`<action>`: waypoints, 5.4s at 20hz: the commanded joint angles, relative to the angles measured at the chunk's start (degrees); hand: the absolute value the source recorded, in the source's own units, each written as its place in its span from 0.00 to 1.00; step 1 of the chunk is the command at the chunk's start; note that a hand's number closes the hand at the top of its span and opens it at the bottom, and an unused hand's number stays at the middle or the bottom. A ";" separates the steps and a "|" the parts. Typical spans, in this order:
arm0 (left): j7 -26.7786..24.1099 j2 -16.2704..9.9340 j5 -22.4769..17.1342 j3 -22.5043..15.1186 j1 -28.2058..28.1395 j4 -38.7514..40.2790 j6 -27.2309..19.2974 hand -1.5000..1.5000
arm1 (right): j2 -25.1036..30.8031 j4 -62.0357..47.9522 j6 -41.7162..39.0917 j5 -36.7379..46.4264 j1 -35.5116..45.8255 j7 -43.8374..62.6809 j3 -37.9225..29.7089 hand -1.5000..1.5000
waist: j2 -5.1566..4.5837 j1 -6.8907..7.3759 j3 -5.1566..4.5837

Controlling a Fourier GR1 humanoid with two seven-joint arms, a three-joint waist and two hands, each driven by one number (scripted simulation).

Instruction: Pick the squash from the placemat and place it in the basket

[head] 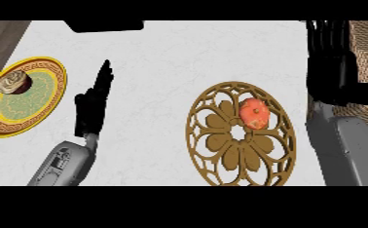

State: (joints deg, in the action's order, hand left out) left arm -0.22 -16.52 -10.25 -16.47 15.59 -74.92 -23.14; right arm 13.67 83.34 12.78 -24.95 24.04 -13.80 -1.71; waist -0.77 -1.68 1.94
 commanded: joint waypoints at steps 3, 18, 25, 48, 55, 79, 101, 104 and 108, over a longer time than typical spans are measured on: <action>-1.21 -6.27 0.07 0.31 0.25 -5.18 7.33 0.50 | 6.95 -2.70 -9.15 0.49 -3.08 4.48 2.01 1.00 | 0.89 2.01 -1.94; -3.05 -12.32 -3.87 2.23 -2.58 -10.13 18.36 0.50 | 4.83 7.42 7.03 39.89 -6.92 12.00 25.08 0.00 | 1.44 0.66 -2.22; -2.06 -12.46 -4.12 2.81 -4.94 -12.75 17.45 0.50 | 20.40 15.74 -2.44 52.19 0.37 37.83 22.64 0.00 | 2.23 -0.13 -2.45; -4.51 -8.50 -0.72 7.46 -4.32 -9.87 24.09 0.50 | 32.43 37.84 -43.73 19.62 -0.37 68.11 5.73 0.00 | 0.78 1.77 -1.98; -1.07 -8.44 0.41 8.12 -6.86 -16.19 24.55 0.50 | 22.85 38.60 -36.58 36.49 -16.82 53.38 8.57 0.00 | 0.81 1.58 -1.90; 1.48 0.12 8.40 14.91 -4.92 -14.63 30.03 0.50 | 7.15 21.39 -32.65 58.07 -17.14 30.12 8.83 0.00 | 0.81 1.53 -1.95; -1.48 6.65 15.42 16.15 -2.98 -10.60 30.82 0.50 | -2.58 15.39 -33.76 72.71 -14.01 33.94 13.40 0.00 | 0.76 1.48 -1.96; 0.38 4.70 13.15 18.44 -5.58 -15.16 34.16 0.50 | -1.47 13.17 -36.09 73.22 -12.96 32.91 10.98 0.00 | 0.81 1.68 -1.95; -2.02 3.85 12.46 20.33 -4.93 -12.51 35.10 0.50 | -3.23 0.61 -30.47 76.69 -9.03 29.02 11.60 0.00 | 0.72 1.89 -1.95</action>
State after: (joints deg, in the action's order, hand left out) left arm 1.26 -12.01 2.45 2.03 11.08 -89.91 10.77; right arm 12.21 89.90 -18.86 49.62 12.01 15.36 9.68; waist -0.01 0.08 0.01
